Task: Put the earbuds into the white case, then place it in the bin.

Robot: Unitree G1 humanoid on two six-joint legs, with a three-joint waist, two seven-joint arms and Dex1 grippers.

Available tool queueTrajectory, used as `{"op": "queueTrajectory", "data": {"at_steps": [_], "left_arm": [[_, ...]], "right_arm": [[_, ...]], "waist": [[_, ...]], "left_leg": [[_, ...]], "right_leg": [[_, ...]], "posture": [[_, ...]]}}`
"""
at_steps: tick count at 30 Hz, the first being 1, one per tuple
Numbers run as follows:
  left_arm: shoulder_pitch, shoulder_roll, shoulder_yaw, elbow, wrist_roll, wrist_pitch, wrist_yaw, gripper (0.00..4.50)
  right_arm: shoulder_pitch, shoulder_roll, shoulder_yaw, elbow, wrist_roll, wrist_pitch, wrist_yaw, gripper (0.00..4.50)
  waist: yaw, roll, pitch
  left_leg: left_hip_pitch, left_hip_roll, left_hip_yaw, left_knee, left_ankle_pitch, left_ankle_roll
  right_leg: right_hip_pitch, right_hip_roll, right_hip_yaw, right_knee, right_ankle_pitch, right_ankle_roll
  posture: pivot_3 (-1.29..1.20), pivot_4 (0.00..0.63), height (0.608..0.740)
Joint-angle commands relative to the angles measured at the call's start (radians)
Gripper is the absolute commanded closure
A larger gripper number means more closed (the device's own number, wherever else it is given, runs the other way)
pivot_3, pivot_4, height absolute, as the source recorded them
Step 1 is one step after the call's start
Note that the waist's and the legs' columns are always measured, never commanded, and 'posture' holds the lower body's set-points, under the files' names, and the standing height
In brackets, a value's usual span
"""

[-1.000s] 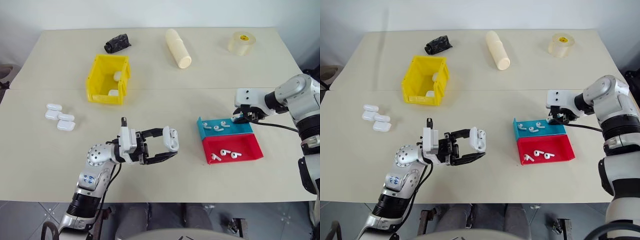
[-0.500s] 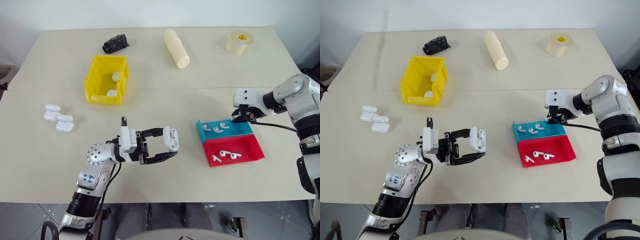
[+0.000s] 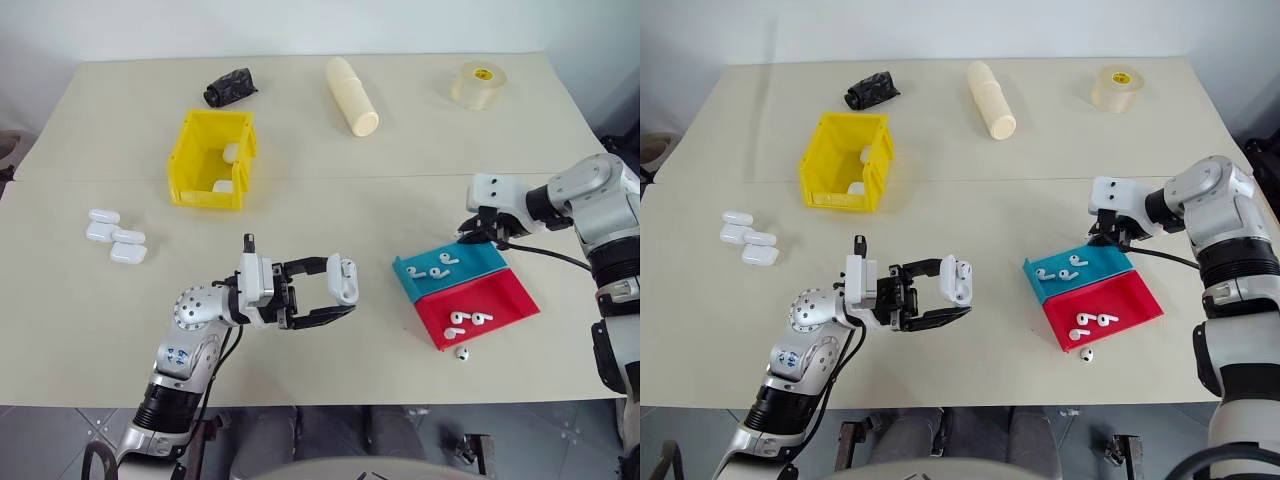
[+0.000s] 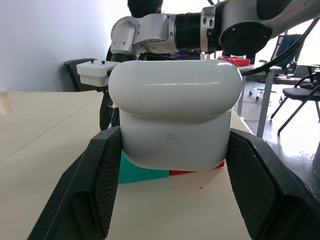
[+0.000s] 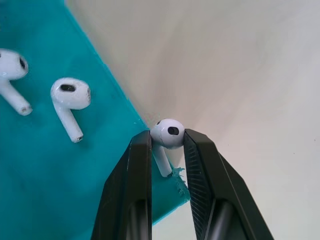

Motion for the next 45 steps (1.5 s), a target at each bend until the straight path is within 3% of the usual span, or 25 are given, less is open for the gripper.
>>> {"op": "queueTrajectory", "data": {"at_steps": [1, 9, 20, 32, 37, 41, 45], "left_arm": [[-0.017, -0.001, 0.001, -0.01, -0.007, -0.018, -0.006, 1.73], [-0.032, -0.005, -0.004, 0.002, -0.011, -0.012, -0.018, 1.73], [-0.045, -0.01, -0.01, 0.007, -0.013, -0.008, -0.025, 1.73], [-0.04, -0.012, -0.011, 0.008, -0.014, -0.011, -0.025, 1.73], [-0.065, -0.019, -0.001, 0.033, -0.026, 0.002, -0.023, 1.73], [-0.097, -0.03, 0.011, 0.065, -0.038, 0.016, -0.021, 1.73], [-0.147, -0.053, 0.022, 0.105, -0.045, 0.036, -0.006, 1.73]], "right_arm": [[0.015, -0.025, -0.06, -0.044, 0.056, 0.043, 0.013, 3.8], [0.071, -0.033, -0.121, -0.087, 0.12, 0.129, -0.013, 3.8], [0.123, -0.03, -0.11, -0.09, 0.108, 0.087, -0.076, 3.8], [0.147, -0.005, -0.298, -0.121, 0.348, 0.049, -0.013, 3.8], [0.283, -0.003, -0.438, -0.393, 0.578, 0.22, 0.02, 3.8], [0.449, 0.077, -0.548, -0.742, 0.817, 0.441, -0.121, 3.8], [0.595, 0.183, -0.57, -0.985, 0.955, 0.532, -0.27, 3.8]], "waist": [[-0.001, 0.0, 0.0], [-0.001, 0.0, 0.0], [0.0, 0.0, 0.0], [0.0, 0.0, 0.0], [0.004, 0.0, 0.0], [0.011, 0.0, 0.0], [0.017, 0.0, 0.0]], "left_leg": [[0.0, 0.0, 0.0, 0.0, 0.0, 0.0], [0.0, 0.0, 0.0, 0.0, 0.0, 0.0], [0.0, 0.0, 0.0, 0.001, 0.0, 0.0], [0.0, 0.0, 0.0, 0.0, 0.0, 0.0], [0.0, 0.0, 0.0, 0.0, 0.0, 0.0], [-0.001, 0.0, -0.002, 0.001, 0.0, 0.0], [0.0, 0.0, -0.001, 0.001, 0.0, 0.0]], "right_leg": [[0.0, 0.0, 0.0, 0.0, 0.0, 0.0], [0.0, 0.0, 0.0, 0.0, 0.0, 0.0], [0.0, 0.0, 0.0, 0.0, 0.0, 0.0], [0.0, 0.0, 0.0, 0.0, 0.0, 0.0], [0.0, -0.001, 0.0, 0.0, 0.0, 0.0], [0.001, 0.0, -0.001, 0.0, 0.0, 0.0], [0.0, 0.0, -0.001, 0.001, 0.0, 0.0]], "posture": [[0.0, 0.15, 0.74], [0.0, 0.15, 0.74], [0.0, 0.15, 0.74], [0.0, 0.15, 0.74], [0.0, 0.15, 0.74], [0.0, 0.15, 0.74], [0.0, 0.15, 0.74]]}}
